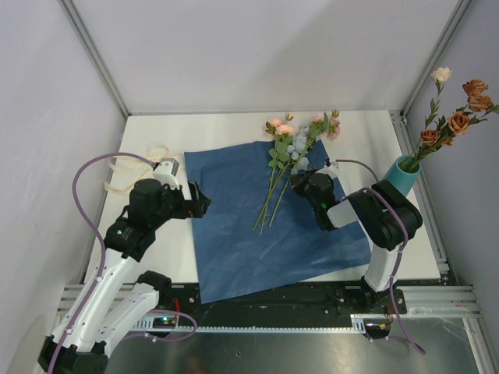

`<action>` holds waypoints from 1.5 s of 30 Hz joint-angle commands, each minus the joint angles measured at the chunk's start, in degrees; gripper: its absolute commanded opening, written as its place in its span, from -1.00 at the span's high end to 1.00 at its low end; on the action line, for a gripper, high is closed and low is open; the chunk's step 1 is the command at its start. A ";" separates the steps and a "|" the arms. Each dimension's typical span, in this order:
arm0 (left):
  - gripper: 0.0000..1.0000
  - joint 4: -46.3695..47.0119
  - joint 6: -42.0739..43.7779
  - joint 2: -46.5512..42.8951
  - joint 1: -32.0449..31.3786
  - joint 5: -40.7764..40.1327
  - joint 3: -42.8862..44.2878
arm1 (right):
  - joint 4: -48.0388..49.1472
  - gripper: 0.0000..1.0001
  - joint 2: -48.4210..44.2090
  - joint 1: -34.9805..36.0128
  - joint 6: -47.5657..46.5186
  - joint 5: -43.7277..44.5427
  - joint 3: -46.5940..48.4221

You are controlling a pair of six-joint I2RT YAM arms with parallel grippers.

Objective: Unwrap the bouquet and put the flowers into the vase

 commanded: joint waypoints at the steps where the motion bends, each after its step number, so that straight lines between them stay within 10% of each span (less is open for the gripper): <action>1: -0.99 0.59 1.05 -0.66 0.39 0.88 -0.25 | -1.18 1.00 -6.22 0.18 -3.49 2.70 0.60; 18: -0.99 0.55 1.11 -0.85 0.39 0.96 -0.23 | -10.25 1.00 -34.90 1.57 -14.54 12.79 -6.96; 31: -0.99 0.61 1.05 -0.21 0.34 1.10 -0.24 | -12.79 1.00 -62.98 -1.26 -40.23 12.46 -7.28; 45: -0.99 0.60 1.05 0.69 0.39 1.05 -0.21 | -13.28 1.00 -72.23 -26.95 -60.43 -2.13 -1.80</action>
